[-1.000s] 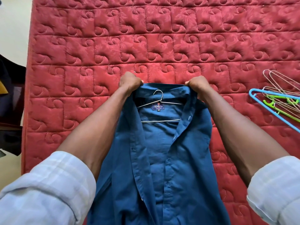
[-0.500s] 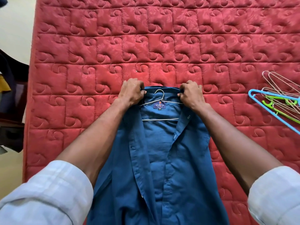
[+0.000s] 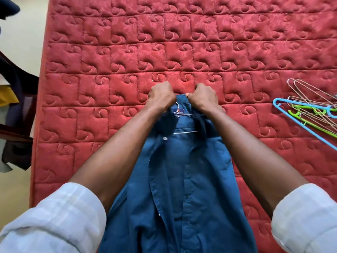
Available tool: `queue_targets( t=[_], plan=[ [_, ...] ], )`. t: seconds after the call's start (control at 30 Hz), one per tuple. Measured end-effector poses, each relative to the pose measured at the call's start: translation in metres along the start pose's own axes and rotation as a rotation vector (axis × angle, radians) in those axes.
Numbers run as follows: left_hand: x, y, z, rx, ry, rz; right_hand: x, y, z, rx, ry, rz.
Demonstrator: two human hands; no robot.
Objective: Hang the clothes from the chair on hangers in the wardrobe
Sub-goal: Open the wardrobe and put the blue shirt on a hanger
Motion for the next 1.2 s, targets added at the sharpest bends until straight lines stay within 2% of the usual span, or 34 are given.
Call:
queue_targets(
  t=[0.13,0.23,0.3,0.4,0.5,0.6,0.73,0.8,0.9,0.93,1.0,1.1,1.13,1.2],
  plan=[
    [-0.005,0.012,-0.025,0.086,0.393,0.183,0.005,0.008,0.030,-0.068,-0.316,0.204],
    [-0.022,0.036,-0.054,0.181,0.507,0.264,-0.003,0.043,0.055,-0.127,-0.467,0.331],
    [-0.043,0.062,-0.072,0.223,0.578,0.281,-0.022,0.080,0.063,-0.099,-0.472,0.346],
    [-0.082,0.100,-0.089,0.261,0.573,0.201,-0.056,0.137,0.067,-0.081,-0.459,0.311],
    [-0.111,0.128,-0.098,0.309,0.400,0.036,-0.086,0.172,0.072,-0.202,-0.366,0.237],
    [-0.127,0.141,-0.099,0.358,0.294,-0.122,-0.105,0.186,0.076,-0.350,-0.181,0.076],
    [-0.141,0.148,-0.090,0.397,0.678,-0.325,-0.117,0.192,0.066,-0.145,-0.089,-0.020],
    [-0.140,0.147,-0.088,0.323,0.728,-0.327,-0.117,0.197,0.062,-0.023,-0.088,-0.125],
    [-0.134,0.141,-0.093,0.280,0.721,-0.156,-0.119,0.210,0.060,0.174,0.026,-0.467],
    [-0.133,0.138,-0.096,0.271,0.702,-0.082,-0.120,0.213,0.063,0.191,0.048,-0.518],
    [-0.129,0.133,-0.100,0.240,0.631,0.008,-0.116,0.211,0.068,0.151,-0.033,-0.403],
    [-0.127,0.127,-0.102,0.218,0.625,0.034,-0.102,0.194,0.067,0.012,-0.321,-0.011],
    [-0.129,0.123,-0.103,0.224,0.629,0.025,-0.099,0.187,0.064,-0.009,-0.377,0.068],
    [-0.134,0.117,-0.106,0.233,0.630,-0.013,-0.102,0.174,0.055,-0.029,-0.398,0.117]
  ],
)
Point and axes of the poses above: each hand's wrist, its own y-axis away from the middle knuckle, its own x-axis out of the back of the hand, z = x × y, the point moved 3 cm from there along -y, towards the middle knuckle, and after that the axes turned 2 degrees about z, right-handed, at the moved point
